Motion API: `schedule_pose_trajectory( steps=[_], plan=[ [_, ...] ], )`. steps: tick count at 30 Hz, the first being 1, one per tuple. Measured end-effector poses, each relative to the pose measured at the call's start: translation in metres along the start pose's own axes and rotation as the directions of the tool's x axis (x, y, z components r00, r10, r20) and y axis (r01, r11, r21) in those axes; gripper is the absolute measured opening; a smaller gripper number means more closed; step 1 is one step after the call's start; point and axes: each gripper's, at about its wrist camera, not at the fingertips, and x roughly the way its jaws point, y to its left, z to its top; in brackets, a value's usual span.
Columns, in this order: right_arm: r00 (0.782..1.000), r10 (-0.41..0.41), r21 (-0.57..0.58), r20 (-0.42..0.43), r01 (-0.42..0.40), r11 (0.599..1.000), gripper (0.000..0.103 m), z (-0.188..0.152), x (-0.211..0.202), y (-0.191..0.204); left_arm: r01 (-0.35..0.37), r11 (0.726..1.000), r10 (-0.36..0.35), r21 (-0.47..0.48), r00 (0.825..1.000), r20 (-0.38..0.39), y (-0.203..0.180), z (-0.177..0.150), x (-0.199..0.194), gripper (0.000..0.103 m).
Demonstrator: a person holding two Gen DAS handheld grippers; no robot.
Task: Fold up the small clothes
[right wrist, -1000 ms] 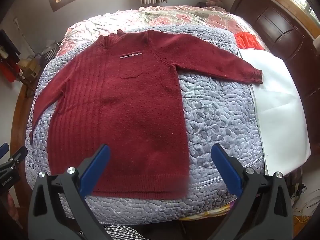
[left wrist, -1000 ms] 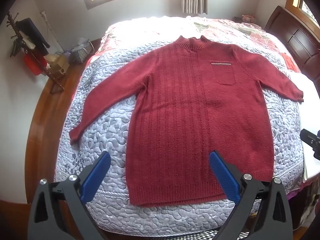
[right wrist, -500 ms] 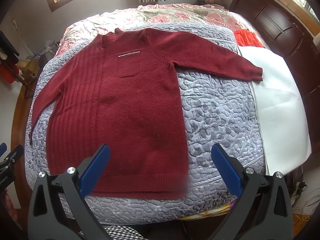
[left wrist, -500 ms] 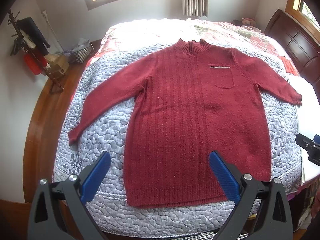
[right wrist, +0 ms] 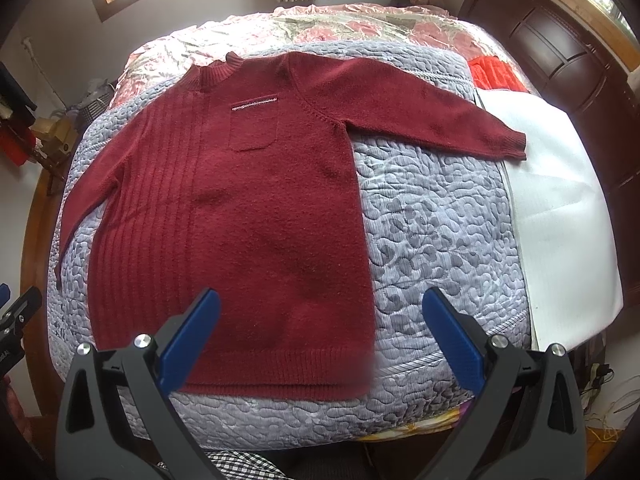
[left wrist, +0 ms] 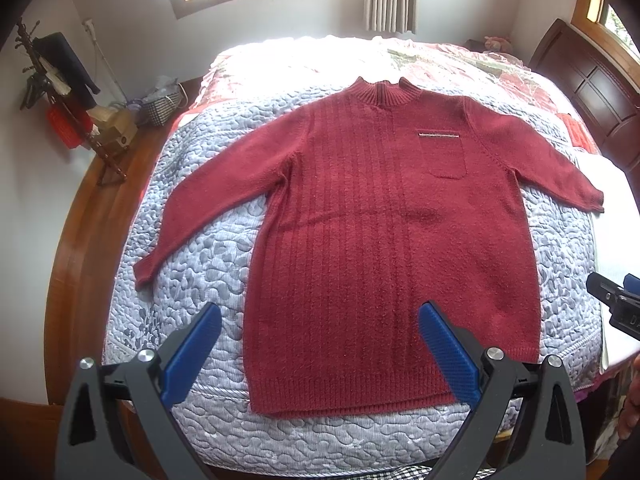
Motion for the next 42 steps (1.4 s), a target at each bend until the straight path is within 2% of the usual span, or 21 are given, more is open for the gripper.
schedule_pose_trajectory(
  steps=[42],
  plan=[
    [1.000,0.002,-0.006,0.002,-0.002,1.000,0.100,0.013,0.008,-0.006,-0.021,1.000,0.021,-0.006,1.000,-0.019,-0.010,0.011,0.010,0.099]
  ],
)
